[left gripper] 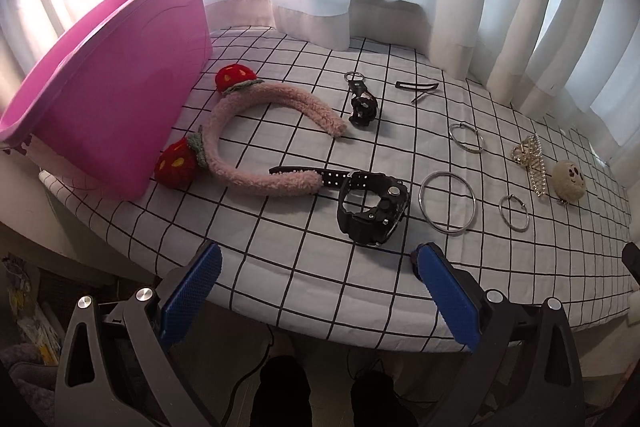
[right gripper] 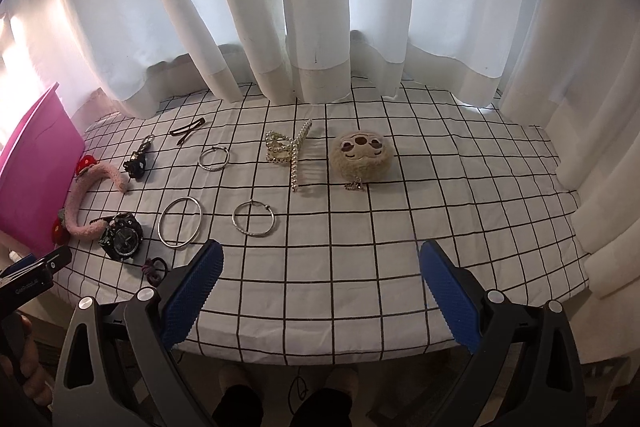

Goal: Organize jewelry
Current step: 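Move the right tool to the beige sloth purse while the left tool approaches the black hair tie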

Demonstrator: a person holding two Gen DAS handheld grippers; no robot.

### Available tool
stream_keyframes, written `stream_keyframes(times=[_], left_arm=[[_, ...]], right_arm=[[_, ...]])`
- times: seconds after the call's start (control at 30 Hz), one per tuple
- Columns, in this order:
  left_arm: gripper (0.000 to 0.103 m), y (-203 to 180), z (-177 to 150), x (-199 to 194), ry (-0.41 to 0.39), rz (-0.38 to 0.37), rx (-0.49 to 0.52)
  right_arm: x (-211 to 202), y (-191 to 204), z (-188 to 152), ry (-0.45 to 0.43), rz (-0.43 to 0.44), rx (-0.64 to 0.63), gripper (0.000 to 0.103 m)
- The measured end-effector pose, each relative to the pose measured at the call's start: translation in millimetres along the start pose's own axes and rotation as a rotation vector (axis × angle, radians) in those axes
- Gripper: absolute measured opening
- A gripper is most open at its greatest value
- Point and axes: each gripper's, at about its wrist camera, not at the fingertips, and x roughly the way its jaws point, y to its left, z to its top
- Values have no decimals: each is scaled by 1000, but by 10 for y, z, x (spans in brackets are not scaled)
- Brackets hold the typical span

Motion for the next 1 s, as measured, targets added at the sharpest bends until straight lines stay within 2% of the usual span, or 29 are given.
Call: stream_keyframes(times=[0.07, 0.23, 0.43, 0.73, 1.0], left_arm=[[97, -133, -95, 47, 6, 22, -33], [97, -399, -337, 107, -8, 23, -114], [97, -706, -475, 289, -45, 37, -108], [97, -913, -624, 710, -21, 49, -120], [97, -973, -629, 833, -44, 69, -150]], right_arm=[[160, -155, 53, 14, 17, -31, 94], [494, -418, 179, 34, 74, -107, 94], [839, -585, 254, 40, 95, -137, 94], [1242, -672, 306, 19, 121, -144, 94], [1580, -602, 496, 10, 116, -186, 94]])
